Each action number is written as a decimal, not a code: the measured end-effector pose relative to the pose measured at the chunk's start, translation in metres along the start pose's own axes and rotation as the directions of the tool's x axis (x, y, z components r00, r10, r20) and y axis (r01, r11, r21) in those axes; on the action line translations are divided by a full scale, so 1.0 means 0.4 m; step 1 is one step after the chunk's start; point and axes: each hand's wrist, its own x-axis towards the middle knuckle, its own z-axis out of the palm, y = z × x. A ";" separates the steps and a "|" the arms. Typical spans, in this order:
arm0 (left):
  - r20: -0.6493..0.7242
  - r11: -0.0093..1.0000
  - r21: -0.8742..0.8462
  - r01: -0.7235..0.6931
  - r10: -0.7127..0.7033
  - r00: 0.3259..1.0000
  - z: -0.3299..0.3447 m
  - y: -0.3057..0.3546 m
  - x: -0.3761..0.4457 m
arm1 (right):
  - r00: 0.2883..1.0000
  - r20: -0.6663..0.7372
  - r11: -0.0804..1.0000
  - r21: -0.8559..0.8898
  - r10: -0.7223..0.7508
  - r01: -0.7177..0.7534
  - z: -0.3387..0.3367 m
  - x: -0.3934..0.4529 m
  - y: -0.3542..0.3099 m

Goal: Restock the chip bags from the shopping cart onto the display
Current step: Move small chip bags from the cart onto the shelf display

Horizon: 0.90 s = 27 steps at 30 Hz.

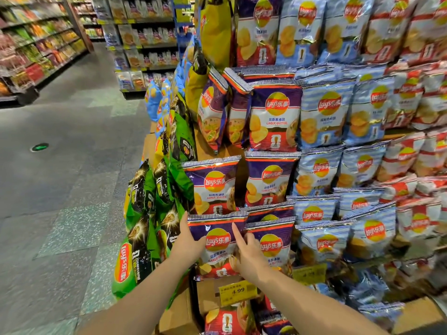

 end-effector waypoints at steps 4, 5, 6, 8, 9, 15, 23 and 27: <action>-0.026 0.999 0.040 -0.010 0.011 1.000 0.004 0.004 -0.001 | 0.997 0.073 0.998 0.058 0.003 -0.007 -0.013 -0.004 0.000; -0.029 0.999 0.045 -0.010 0.011 1.000 0.006 0.006 0.000 | 0.997 0.071 0.998 0.060 0.010 -0.014 -0.016 -0.003 -0.002; -0.034 0.999 0.046 -0.007 0.008 0.999 0.008 0.009 -0.002 | 0.998 0.066 0.998 0.060 0.010 -0.014 -0.018 -0.003 -0.004; -0.051 0.999 0.042 0.004 -0.002 0.999 0.011 0.014 -0.002 | 0.998 0.060 0.998 0.052 0.021 -0.024 -0.021 -0.003 -0.009; -0.061 0.999 0.048 0.009 -0.007 0.998 0.012 0.012 0.001 | 0.998 0.064 0.998 0.053 0.027 -0.031 -0.021 -0.001 -0.010; -0.132 0.994 0.100 -0.039 0.052 0.990 0.023 -0.014 0.000 | 0.995 0.098 0.992 0.121 0.016 -0.028 -0.014 0.000 -0.003; -0.051 0.557 0.786 -0.267 0.490 0.870 0.086 -0.002 -0.059 | 0.997 -0.022 0.997 -0.041 -0.072 0.071 0.003 -0.012 0.017; 0.163 0.384 0.843 -0.376 0.484 0.860 0.133 -0.060 -0.074 | 0.973 -0.112 0.957 -0.234 -0.200 0.169 0.014 -0.017 0.035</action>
